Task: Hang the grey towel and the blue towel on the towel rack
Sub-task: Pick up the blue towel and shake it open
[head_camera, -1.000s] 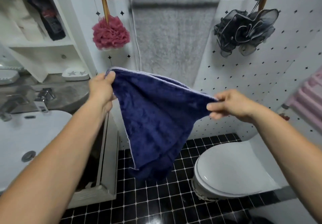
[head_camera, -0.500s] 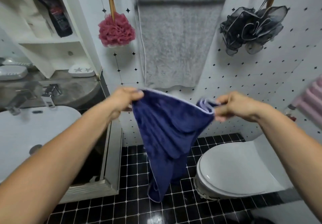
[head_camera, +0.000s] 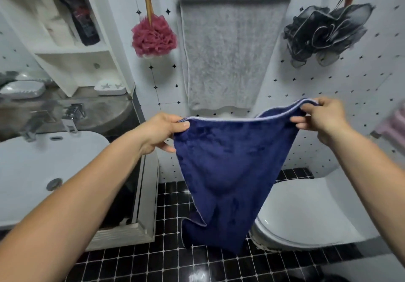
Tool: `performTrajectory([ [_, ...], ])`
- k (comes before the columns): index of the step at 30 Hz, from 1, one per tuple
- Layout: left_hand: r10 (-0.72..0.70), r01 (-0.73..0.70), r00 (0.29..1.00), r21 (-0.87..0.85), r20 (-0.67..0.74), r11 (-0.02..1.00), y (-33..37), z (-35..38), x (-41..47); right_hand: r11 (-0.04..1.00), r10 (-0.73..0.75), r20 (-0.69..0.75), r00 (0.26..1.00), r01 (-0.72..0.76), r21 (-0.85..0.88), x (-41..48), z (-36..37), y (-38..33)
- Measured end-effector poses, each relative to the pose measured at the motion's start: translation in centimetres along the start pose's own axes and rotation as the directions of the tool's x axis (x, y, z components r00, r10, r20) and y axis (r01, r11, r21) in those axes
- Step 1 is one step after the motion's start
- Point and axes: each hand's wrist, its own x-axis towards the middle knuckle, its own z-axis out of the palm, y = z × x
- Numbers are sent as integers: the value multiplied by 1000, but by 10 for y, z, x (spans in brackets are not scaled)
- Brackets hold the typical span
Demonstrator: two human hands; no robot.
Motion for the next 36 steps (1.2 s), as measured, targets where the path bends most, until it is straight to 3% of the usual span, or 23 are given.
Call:
performTrajectory([
  [4, 4, -43, 991, -294, -132, 955, -3, -16, 13, 992, 110, 39, 993, -112, 51, -5, 1, 7],
  [12, 33, -157, 959, -431, -280, 889, -13, -18, 21, 999, 53, 22, 998, -52, -7, -3, 1, 7],
  [20, 138, -309, 917, -451, -374, 837, -5, -33, 30, 981, 130, 235, 963, -159, 111, 11, 1, -6],
  [29, 189, -460, 810, -401, -556, 792, 35, -26, 66, 969, -16, 312, 950, -63, 240, 77, 1, -23],
  [33, 243, -564, 737, -375, -631, 736, 66, -21, 83, 925, -106, 511, 853, -104, 365, 116, -3, -48],
  [36, 247, -606, 681, -340, -690, 720, 84, -23, 95, 919, -239, 570, 787, -6, 393, 147, -9, -60],
])
